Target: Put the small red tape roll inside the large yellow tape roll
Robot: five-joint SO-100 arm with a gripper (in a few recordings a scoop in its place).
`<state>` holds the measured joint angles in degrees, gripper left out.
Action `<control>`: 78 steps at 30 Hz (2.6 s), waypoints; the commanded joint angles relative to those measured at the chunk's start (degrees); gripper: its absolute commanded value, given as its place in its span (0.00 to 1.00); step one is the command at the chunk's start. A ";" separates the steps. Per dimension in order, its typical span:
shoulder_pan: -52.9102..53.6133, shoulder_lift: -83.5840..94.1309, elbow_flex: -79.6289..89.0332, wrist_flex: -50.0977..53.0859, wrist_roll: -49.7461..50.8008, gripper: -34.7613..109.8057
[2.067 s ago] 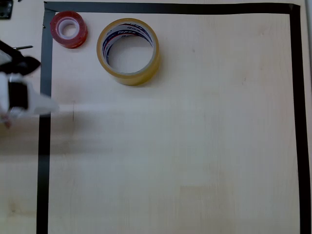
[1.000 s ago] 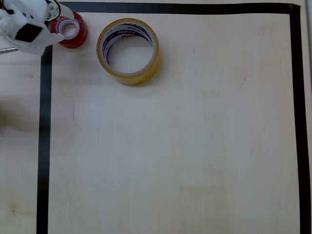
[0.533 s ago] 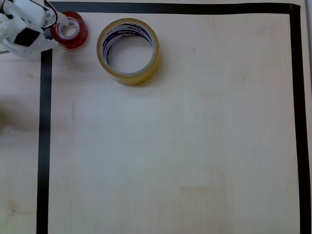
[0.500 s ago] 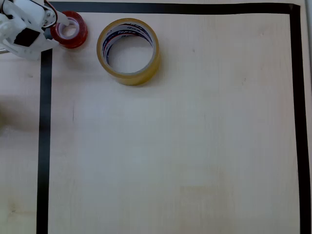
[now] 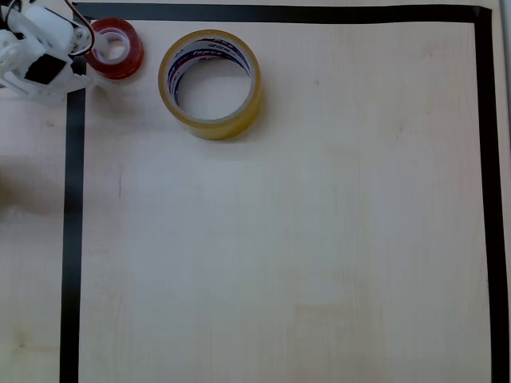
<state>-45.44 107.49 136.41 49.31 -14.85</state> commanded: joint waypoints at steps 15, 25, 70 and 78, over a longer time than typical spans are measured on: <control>-2.64 -5.89 -6.15 3.69 0.44 0.24; -0.09 -0.26 -12.39 11.87 0.09 0.24; 23.64 -21.53 -42.10 9.58 -3.25 0.24; 23.73 -19.51 -38.76 8.79 -2.20 0.30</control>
<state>-21.01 83.23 97.21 58.62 -17.84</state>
